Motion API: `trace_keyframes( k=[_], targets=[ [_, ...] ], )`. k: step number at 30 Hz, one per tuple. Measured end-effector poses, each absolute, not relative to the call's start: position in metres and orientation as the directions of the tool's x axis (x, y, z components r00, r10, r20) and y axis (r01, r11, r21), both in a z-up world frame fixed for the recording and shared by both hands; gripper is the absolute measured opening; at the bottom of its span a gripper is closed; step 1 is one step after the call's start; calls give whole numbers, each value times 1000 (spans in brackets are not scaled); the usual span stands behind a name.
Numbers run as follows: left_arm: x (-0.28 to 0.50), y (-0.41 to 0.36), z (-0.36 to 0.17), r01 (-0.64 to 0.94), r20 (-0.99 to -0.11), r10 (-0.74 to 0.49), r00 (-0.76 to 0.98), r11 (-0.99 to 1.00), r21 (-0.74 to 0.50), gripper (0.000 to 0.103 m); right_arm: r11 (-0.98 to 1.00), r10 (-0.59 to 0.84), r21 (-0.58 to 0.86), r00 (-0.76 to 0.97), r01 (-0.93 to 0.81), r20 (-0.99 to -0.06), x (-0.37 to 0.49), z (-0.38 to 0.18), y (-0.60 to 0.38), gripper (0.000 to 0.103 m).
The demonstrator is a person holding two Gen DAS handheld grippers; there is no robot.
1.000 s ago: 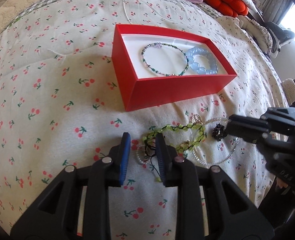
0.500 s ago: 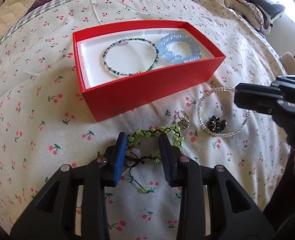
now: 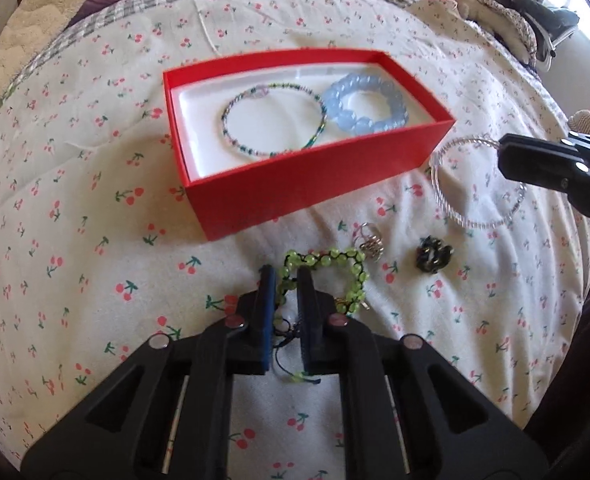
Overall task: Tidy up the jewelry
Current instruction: 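Carry both held bracelets into the red box and lower them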
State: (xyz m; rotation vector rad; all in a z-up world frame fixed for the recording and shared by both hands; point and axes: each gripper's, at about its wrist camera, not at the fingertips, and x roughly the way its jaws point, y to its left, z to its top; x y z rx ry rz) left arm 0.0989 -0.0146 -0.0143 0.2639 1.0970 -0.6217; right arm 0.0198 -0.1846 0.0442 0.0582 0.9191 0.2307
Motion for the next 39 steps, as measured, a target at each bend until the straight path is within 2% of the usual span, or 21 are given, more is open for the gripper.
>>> trace_keyframes(
  k=[18, 26, 31, 39],
  targets=[
    [100, -18, 69, 583, -757, -482, 441, 795, -167, 6, 966, 255, 214, 668, -144, -699, 25, 86, -194, 4],
    [120, -32, 83, 552, -698, -529, 482, 802, -227, 6, 954, 277, 277, 699, -116, -659, 42, 98, -200, 4],
    [143, -34, 59, 490, -726, -496, 476, 835, -250, 6, 950, 272, 300, 696, -85, -664, 62, 91, -203, 4],
    [166, -25, 21, 384, -796, -367, 482, 905, -184, 6, 942, 295, 327, 648, -75, -702, 91, 67, -197, 4]
  ],
)
